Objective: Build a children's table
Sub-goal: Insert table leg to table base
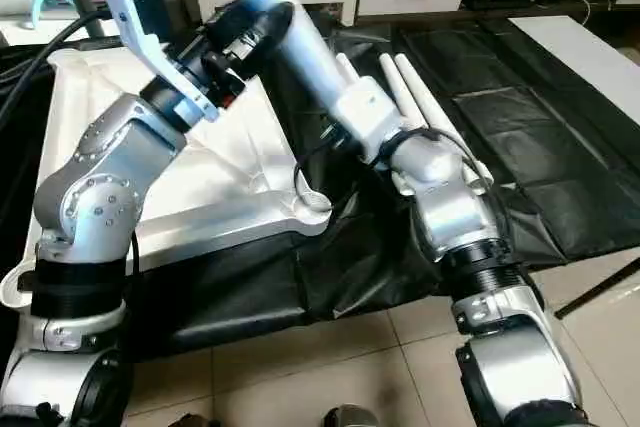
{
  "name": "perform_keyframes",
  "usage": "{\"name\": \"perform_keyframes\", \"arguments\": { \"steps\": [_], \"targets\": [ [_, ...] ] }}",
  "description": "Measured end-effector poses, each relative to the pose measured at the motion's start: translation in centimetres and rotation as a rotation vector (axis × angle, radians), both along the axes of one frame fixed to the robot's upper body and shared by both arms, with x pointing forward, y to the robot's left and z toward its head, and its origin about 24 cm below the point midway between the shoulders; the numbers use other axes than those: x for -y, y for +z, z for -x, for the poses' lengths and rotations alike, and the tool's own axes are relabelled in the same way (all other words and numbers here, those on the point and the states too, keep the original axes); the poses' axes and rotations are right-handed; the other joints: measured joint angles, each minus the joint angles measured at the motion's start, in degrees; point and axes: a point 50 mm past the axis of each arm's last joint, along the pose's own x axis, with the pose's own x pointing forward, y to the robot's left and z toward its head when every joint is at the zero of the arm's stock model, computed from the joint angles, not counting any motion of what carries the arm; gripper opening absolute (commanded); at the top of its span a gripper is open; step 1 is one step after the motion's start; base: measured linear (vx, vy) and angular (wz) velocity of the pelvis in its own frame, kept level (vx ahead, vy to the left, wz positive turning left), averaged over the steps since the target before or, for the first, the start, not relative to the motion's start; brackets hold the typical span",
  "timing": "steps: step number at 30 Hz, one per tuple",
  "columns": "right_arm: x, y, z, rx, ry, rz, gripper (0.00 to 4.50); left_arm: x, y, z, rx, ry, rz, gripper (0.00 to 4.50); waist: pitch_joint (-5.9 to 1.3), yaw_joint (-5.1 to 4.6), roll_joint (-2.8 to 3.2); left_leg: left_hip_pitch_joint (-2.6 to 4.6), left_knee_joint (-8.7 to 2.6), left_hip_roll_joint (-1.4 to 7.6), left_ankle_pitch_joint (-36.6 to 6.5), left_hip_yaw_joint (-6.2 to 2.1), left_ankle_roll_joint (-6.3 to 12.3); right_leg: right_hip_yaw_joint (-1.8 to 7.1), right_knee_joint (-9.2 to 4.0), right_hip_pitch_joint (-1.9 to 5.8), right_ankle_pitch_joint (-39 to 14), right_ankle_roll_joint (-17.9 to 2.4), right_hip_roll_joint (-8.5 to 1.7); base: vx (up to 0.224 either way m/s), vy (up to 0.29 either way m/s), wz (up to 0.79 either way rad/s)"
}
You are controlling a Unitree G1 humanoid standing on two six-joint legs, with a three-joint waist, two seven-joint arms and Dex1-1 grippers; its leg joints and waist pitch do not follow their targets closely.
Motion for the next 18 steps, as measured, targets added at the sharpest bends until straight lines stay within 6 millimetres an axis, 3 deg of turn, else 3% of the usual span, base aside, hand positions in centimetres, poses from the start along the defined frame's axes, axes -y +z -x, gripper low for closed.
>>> {"name": "perform_keyframes", "arguments": {
  "steps": [7,10,15,18],
  "targets": [
    [0.0,-0.2,0.1,-0.010,-0.007,-0.016,1.85,-0.6,0.3,0.5,0.018,-0.021,0.037,3.53,0.00,0.29,0.00,-0.01,0.02,0.00,0.0,0.00,0.00,0.01,0.00,0.01,0.0,0.0,-0.01,0.000,0.000,0.00],
    [0.3,0.2,-0.3,-0.044,-0.066,-0.200,1.85,-1.1,-1.1,1.9,-0.008,-0.111,0.025,3.53,-0.01,0.14,0.05,0.03,0.01,0.02,0.0,0.00,0.01,0.01,0.04,0.00,0.0,0.0,0.00,0.000,0.000,0.00],
    [3.9,1.0,-1.8,-0.056,-0.263,-0.522,1.85,-1.7,-4.5,3.8,-0.120,-0.209,-0.043,3.53,-0.03,0.71,0.13,0.03,0.08,0.01,0.0,0.01,-0.02,-0.01,0.07,0.04,0.0,0.0,-0.04,0.000,0.000,0.00],
    [6.0,1.0,-1.9,-0.063,-0.347,-0.648,1.85,-2.4,-5.1,3.3,-0.148,-0.112,-0.088,3.53,-0.07,1.28,0.27,0.04,0.13,0.01,0.0,0.03,-0.06,0.01,0.06,0.06,0.1,0.0,-0.03,0.000,0.000,0.00]
  ]
}}
